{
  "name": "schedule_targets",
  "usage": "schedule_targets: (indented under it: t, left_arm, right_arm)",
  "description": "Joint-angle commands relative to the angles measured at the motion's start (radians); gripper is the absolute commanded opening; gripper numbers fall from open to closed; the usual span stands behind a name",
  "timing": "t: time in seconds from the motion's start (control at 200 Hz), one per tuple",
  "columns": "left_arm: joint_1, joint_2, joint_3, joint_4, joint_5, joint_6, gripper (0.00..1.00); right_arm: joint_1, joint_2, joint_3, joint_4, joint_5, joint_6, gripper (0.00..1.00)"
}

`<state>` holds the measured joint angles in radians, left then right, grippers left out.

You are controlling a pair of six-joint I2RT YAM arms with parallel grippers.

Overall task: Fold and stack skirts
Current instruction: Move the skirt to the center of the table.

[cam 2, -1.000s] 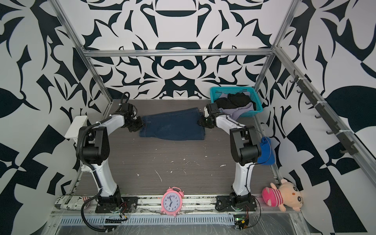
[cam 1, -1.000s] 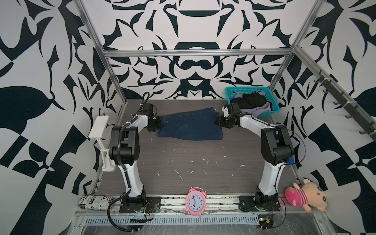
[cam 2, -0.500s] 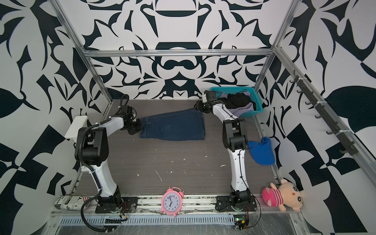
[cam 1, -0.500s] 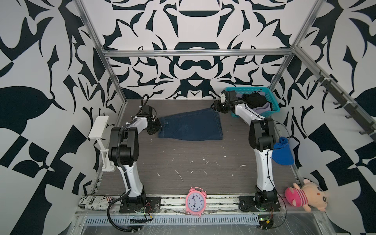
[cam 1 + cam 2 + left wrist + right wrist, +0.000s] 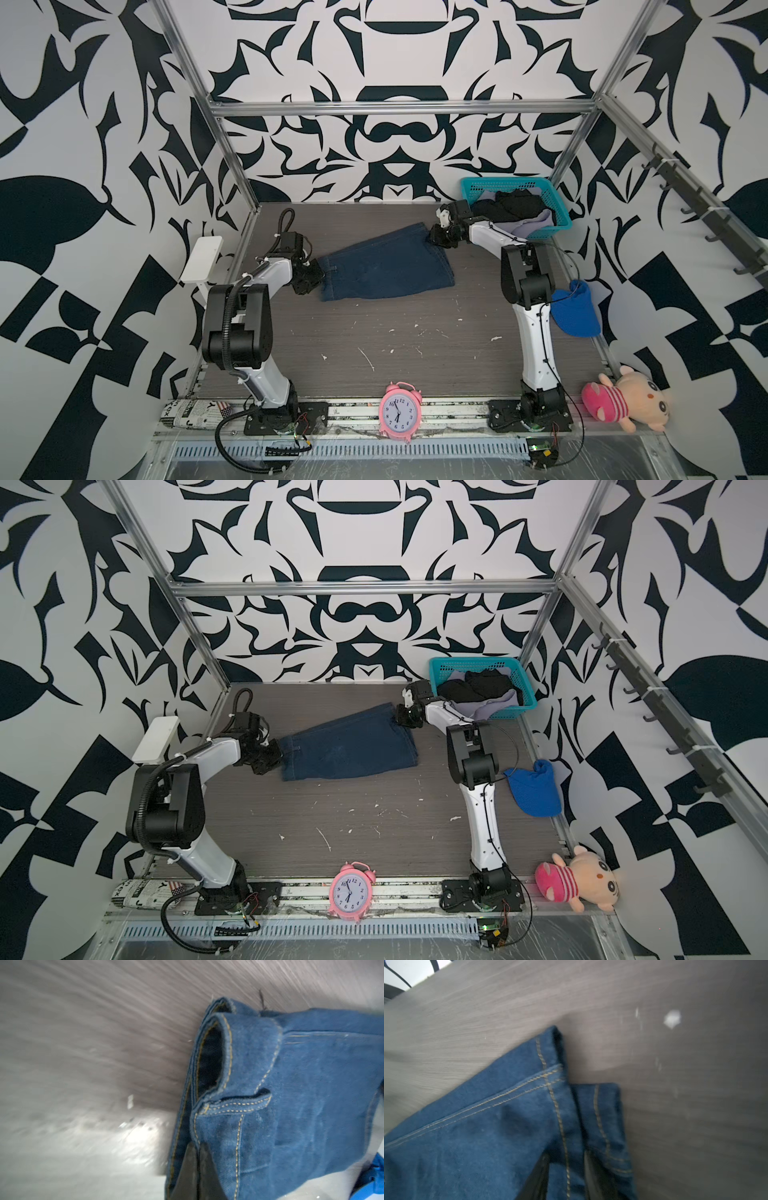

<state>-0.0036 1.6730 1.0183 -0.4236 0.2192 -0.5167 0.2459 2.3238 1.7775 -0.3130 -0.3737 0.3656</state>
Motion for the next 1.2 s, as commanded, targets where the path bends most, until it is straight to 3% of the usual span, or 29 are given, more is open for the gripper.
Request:
schedule_targets:
  t: [0.0,0.33,0.465,0.54,0.625,0.68,0.92,1.195]
  left_arm:
    - [0.046,-0.055,-0.032,-0.031,0.007,-0.01,0.0]
    - [0.142,-0.072,-0.057,-0.039,0.037,0.041,0.0]
    - [0.146,-0.042,-0.043,-0.035,0.049,0.053,0.0]
    - [0.145,-0.023,-0.034,-0.029,0.056,0.055,0.0]
    - [0.146,-0.01,-0.027,-0.024,0.072,0.052,0.0]
    - [0.146,-0.007,-0.026,-0.017,0.083,0.048,0.0]
    - [0.145,-0.005,-0.033,-0.014,0.098,0.04,0.0]
    - [0.146,-0.044,-0.032,-0.041,0.081,0.049,0.0]
  right_arm:
    - [0.015,-0.104,-0.142,0.037,0.004,0.015,0.28]
    - [0.09,-0.456,-0.697,0.151,-0.014,0.09,0.2]
    - [0.118,-0.623,-0.8,0.142,-0.038,0.126,0.21]
    - [0.1,-0.724,-0.794,0.125,-0.017,0.131,0.26]
    - [0.058,-0.788,-0.775,0.156,-0.008,0.143,0.42]
    - [0.03,-0.776,-0.742,0.155,-0.011,0.144,0.48]
    - [0.008,-0.515,-0.532,0.107,-0.019,0.12,0.53]
    - [0.007,-0.371,-0.471,0.154,-0.085,0.144,0.57]
